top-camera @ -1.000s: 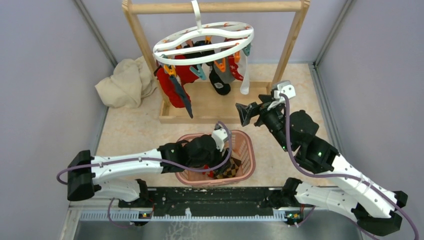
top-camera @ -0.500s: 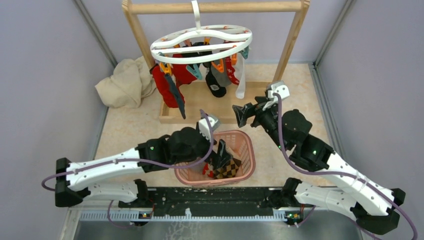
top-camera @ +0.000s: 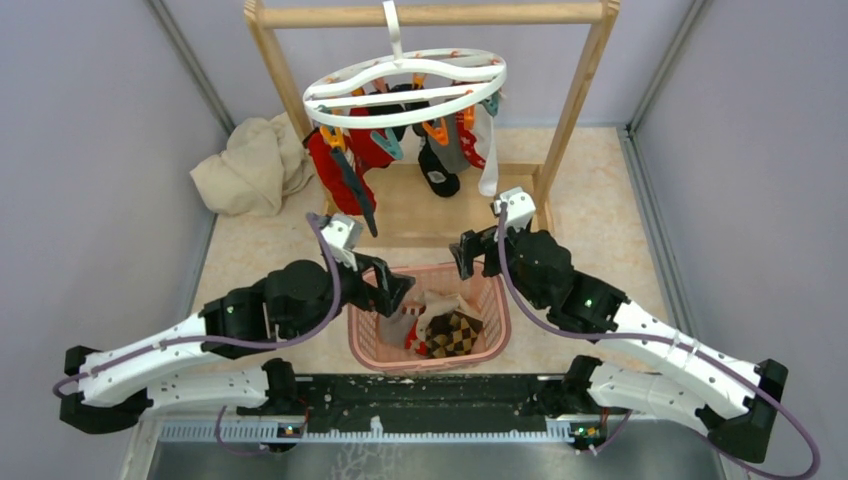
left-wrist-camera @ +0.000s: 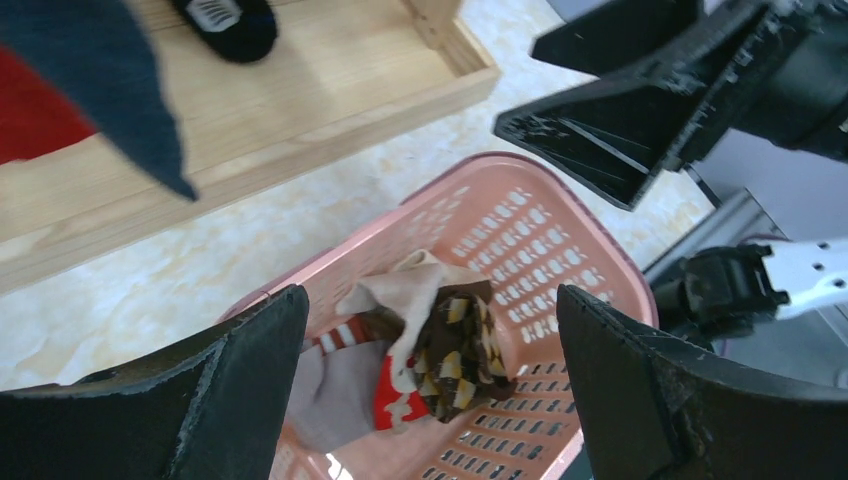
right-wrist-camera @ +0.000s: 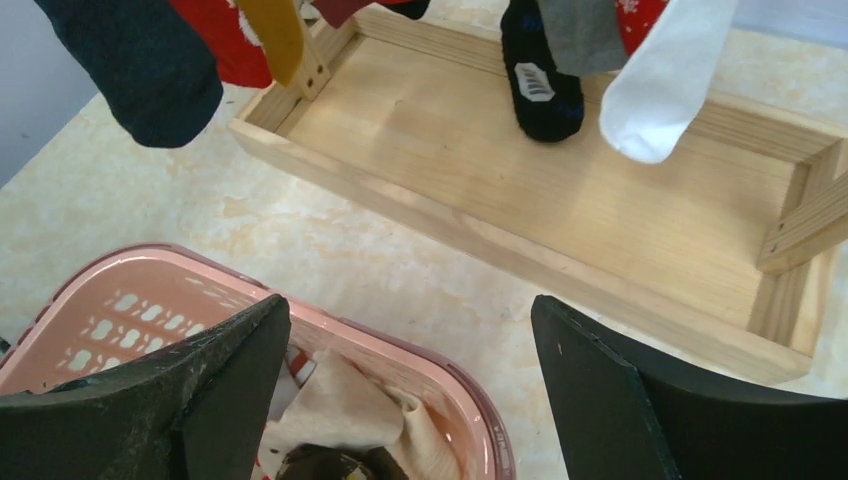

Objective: Remove the socks clipped to the hanger
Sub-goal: Place the sock in the bin, then remove the sock from the hanger.

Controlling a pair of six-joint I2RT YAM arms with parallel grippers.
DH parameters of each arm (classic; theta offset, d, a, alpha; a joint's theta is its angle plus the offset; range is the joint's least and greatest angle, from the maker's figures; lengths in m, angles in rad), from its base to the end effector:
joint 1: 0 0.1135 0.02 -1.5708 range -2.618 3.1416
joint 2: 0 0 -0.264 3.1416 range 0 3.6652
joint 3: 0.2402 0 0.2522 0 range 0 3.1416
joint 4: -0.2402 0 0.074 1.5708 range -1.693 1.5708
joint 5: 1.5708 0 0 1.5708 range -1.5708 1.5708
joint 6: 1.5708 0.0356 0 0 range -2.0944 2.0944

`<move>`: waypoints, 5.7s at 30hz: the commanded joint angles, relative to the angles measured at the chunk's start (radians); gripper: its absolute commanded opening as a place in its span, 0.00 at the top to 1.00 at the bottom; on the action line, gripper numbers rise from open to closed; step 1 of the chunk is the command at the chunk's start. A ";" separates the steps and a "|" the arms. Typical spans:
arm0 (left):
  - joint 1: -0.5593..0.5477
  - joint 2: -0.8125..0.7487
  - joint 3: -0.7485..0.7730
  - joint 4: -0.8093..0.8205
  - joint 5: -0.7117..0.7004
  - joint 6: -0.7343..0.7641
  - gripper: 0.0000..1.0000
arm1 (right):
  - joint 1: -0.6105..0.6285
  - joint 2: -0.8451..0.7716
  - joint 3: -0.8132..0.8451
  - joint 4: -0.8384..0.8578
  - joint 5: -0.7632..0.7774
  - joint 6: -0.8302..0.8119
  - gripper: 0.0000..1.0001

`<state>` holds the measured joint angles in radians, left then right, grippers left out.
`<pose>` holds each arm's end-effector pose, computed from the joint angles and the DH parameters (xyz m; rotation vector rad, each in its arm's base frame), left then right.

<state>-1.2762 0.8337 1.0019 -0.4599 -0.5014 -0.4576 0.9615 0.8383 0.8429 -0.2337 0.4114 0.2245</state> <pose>0.0671 -0.1623 0.3789 0.4149 1.8462 -0.7460 0.1215 0.1493 0.3467 -0.3666 1.7686 0.4820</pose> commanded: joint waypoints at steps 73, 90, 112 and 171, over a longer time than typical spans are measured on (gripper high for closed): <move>0.498 -0.158 -0.141 0.002 0.232 0.071 0.01 | -0.034 0.250 0.248 0.210 -0.277 -0.058 0.17; 0.503 -0.061 -0.314 0.495 0.153 0.125 0.01 | -0.032 0.058 0.033 0.171 -0.230 0.037 0.39; 0.612 0.088 -0.319 0.667 0.160 0.161 0.59 | -0.032 -0.014 0.006 0.134 -0.239 0.050 0.43; 0.262 0.452 0.086 0.465 0.080 0.392 1.00 | 0.010 -0.038 0.375 -0.070 -0.257 -0.030 0.44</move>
<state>-0.9924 1.2366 1.0187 0.0284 -0.3599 -0.1085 0.9619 0.8318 1.1511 -0.2821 0.0845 0.2237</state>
